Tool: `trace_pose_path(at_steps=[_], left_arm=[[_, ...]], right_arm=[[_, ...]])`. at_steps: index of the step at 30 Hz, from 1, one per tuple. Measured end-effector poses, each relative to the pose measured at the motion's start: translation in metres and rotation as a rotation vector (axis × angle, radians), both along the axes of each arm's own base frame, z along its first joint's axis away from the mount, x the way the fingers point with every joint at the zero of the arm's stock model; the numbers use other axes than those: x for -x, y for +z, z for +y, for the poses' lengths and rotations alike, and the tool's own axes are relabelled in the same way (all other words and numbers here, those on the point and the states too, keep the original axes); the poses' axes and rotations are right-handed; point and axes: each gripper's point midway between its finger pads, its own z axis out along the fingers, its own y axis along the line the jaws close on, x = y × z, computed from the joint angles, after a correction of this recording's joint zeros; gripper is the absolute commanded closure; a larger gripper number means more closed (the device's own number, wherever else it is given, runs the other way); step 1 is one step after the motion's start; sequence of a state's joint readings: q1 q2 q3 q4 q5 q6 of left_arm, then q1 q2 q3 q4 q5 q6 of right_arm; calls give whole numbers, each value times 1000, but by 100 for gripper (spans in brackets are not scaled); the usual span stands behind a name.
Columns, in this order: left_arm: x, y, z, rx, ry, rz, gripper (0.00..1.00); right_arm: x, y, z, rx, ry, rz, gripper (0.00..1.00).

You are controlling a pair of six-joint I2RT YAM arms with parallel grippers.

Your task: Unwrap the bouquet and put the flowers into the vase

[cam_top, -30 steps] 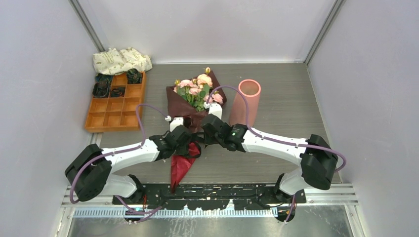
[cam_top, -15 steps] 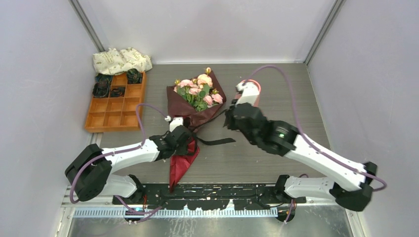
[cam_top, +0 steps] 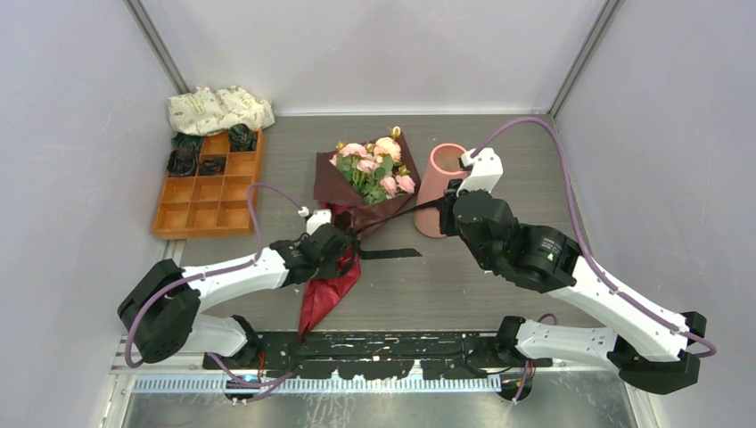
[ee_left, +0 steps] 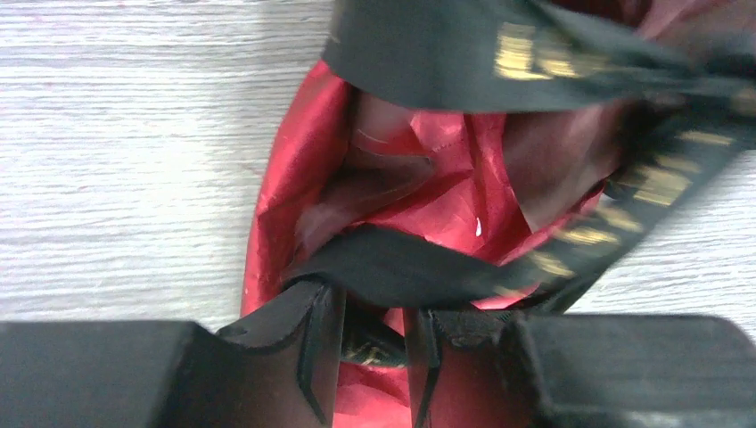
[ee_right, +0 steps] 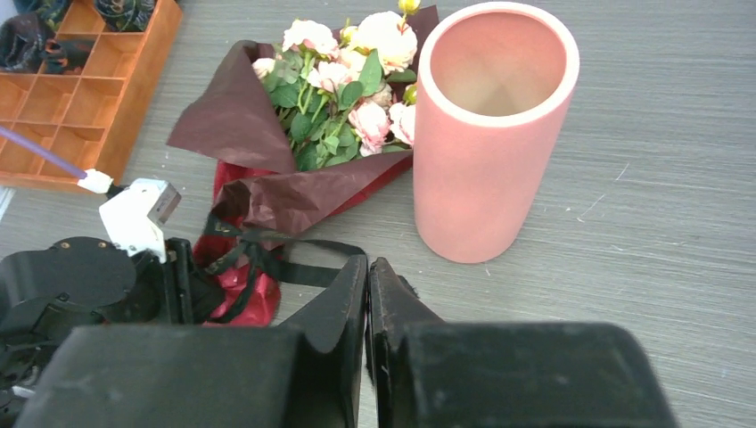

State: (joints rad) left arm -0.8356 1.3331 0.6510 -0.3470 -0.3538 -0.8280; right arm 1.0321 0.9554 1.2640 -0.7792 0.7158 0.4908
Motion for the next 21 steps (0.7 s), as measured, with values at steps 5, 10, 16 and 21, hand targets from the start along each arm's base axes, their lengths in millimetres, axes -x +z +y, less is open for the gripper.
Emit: trace_pose_path(at_steps=[5, 10, 16, 21], left_arm=[[4, 26, 12, -47, -9, 1, 64], [1, 105, 15, 41, -33, -133, 58], [15, 184, 0, 147, -143, -261, 57], [27, 181, -43, 65, -297, -228, 58]], right_arm=[[-8, -6, 8, 45, 0, 2, 86], [-28, -26, 36, 136, 5, 35, 64], [-41, -44, 46, 204, -8, 57, 50], [-35, -18, 26, 130, -49, 6, 50]])
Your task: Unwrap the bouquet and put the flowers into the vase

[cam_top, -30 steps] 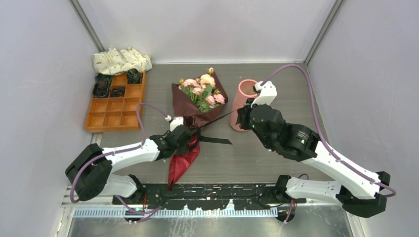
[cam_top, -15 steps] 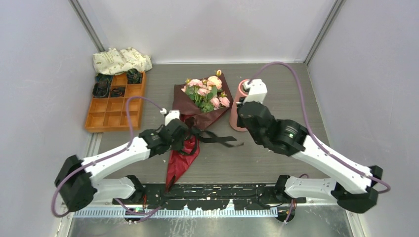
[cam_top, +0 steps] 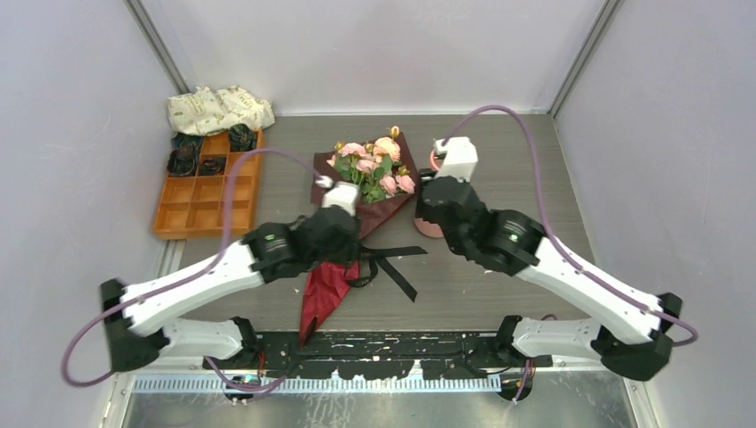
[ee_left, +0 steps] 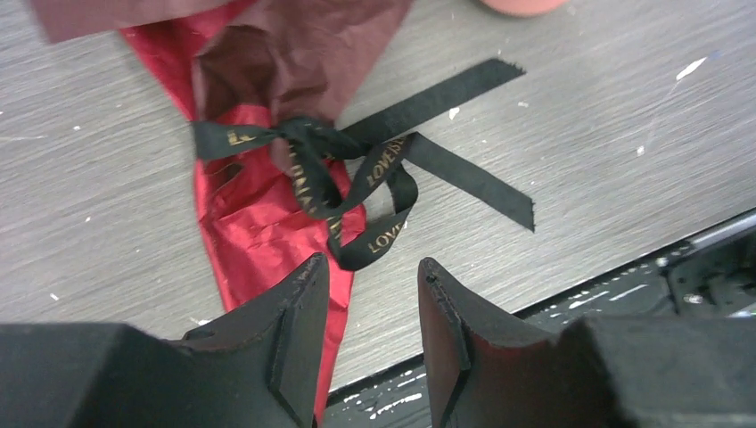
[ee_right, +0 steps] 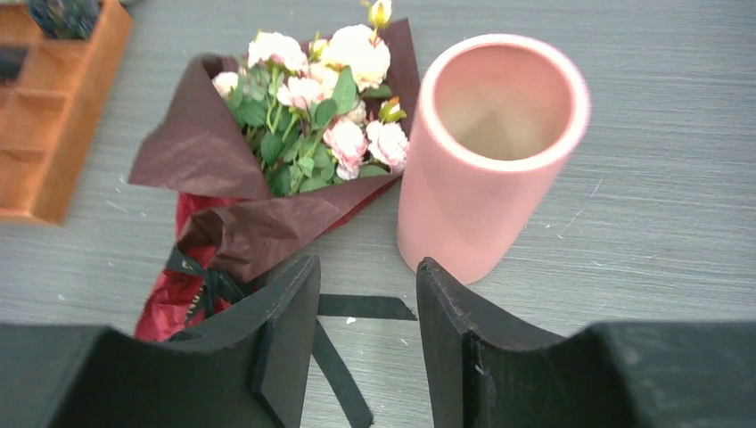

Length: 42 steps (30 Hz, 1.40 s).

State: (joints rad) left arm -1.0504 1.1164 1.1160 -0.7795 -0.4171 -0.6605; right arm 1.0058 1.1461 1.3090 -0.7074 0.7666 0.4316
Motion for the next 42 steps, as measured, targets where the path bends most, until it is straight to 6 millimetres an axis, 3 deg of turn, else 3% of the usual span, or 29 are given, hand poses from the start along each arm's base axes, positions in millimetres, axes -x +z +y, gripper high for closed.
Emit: trace_pose_path(at_steps=[3, 6, 9, 13, 16, 23, 26, 33, 42], left_arm=[[-7, -27, -29, -124, -63, 28, 58], [-16, -67, -42, -261, -103, 61, 59], [-24, -104, -50, -378, -141, 90, 59], [-33, -134, -64, -443, -180, 96, 58], [-41, -139, -78, -442, -198, 86, 57], [-62, -130, -125, -379, -259, 20, 53], [-67, -139, -139, -383, -295, 7, 53], [-60, -178, -137, -430, -354, 50, 52], [-64, -183, -139, -410, -361, 32, 51]], right_arm=[[12, 25, -24, -95, -38, -44, 51], [27, 41, -51, -187, -68, -80, 52], [43, 44, -78, -238, -93, -97, 52], [58, 44, -107, -277, -118, -119, 52], [63, 39, -115, -281, -124, -119, 52], [65, 21, -118, -246, -122, -94, 52], [69, 21, -123, -258, -121, -100, 52], [73, 24, -129, -282, -121, -111, 52], [75, 24, -126, -296, -99, -104, 53]])
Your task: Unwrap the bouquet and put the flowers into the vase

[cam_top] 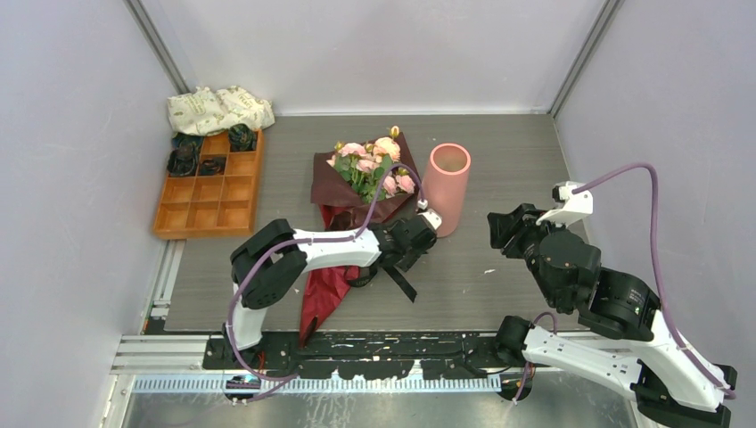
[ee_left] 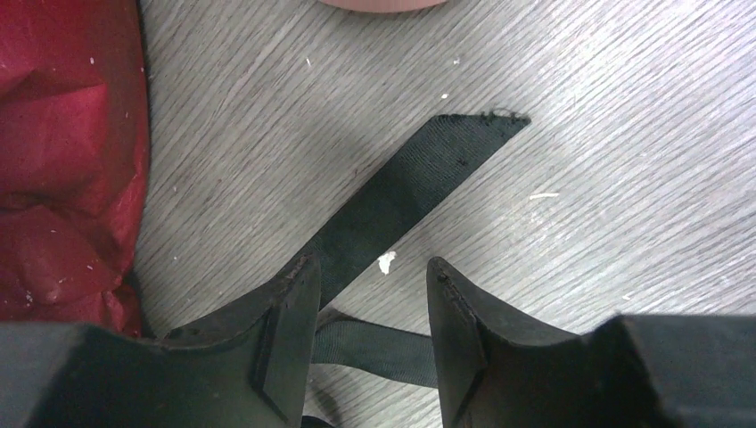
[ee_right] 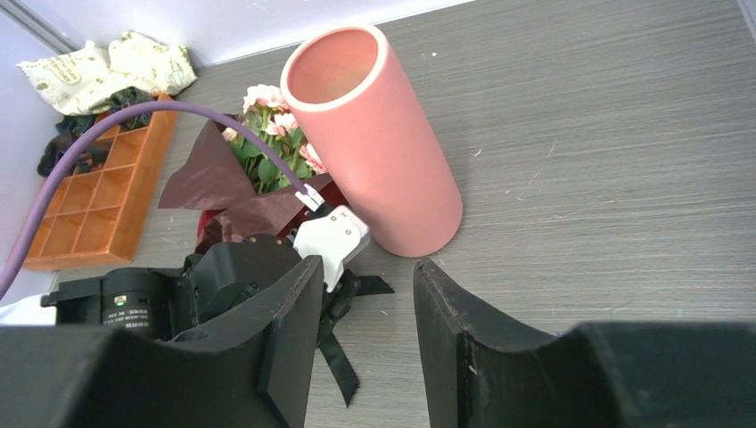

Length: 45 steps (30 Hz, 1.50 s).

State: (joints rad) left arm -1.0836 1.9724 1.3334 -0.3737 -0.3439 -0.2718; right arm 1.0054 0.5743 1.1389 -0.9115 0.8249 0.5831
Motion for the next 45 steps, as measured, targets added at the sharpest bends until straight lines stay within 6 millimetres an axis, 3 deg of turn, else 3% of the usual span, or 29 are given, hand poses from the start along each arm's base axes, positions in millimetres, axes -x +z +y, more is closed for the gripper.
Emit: trace_pose_path(at_steps=[10, 16, 35, 39, 42, 45], left_arm=[[-18, -4, 2, 62, 27, 4, 52], [-28, -6, 2, 127, 43, 38, 62], [-23, -8, 4, 238, 140, 96, 94], [-9, -6, 23, 194, 175, 129, 95], [4, 10, 49, 133, 215, 139, 94], [5, 61, 67, 157, 251, 77, 93]], right_arm=[[1, 1, 11, -26, 46, 2, 53], [1, 3, 16, -41, 66, 0, 53], [0, 3, 21, -54, 75, -5, 53], [0, 1, 22, -49, 75, -2, 53], [-2, -2, 25, -41, 79, 6, 53], [-5, -10, 34, -23, 93, 25, 53]])
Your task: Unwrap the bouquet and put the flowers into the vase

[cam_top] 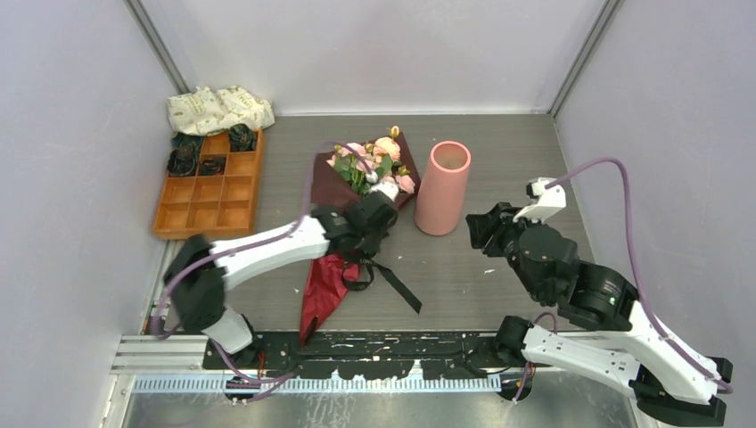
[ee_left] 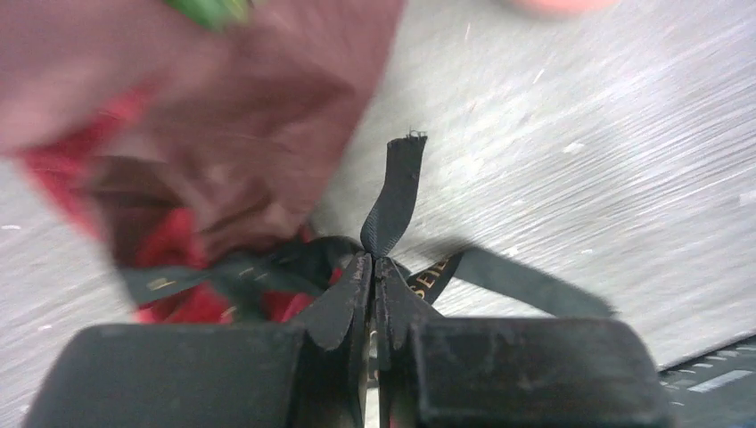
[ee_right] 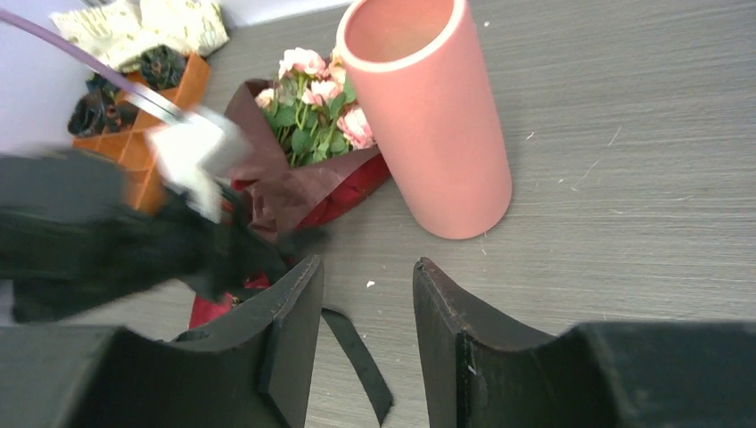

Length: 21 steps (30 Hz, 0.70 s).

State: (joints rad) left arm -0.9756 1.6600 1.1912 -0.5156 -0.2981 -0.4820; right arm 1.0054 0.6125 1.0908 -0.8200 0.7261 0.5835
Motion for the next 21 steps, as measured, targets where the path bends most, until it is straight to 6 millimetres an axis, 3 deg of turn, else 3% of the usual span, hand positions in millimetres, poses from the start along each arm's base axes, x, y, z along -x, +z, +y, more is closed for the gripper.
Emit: trace_pose_path(at_steps=[6, 9, 13, 17, 21], left_arm=[[-13, 194, 29, 274, 117, -321, 91], [-4, 263, 65, 380, 185, -447, 91], [11, 300, 115, 412, 261, -539, 90], [24, 312, 157, 391, 331, -596, 81], [33, 312, 177, 391, 350, -612, 65]], right_arm=[[-7, -29, 31, 41, 58, 70, 52], [-11, -44, 50, 56, 95, 108, 52], [-15, -64, 75, 76, 143, 161, 52], [-22, -85, 103, 101, 188, 220, 50], [-27, -114, 131, 150, 226, 283, 48]])
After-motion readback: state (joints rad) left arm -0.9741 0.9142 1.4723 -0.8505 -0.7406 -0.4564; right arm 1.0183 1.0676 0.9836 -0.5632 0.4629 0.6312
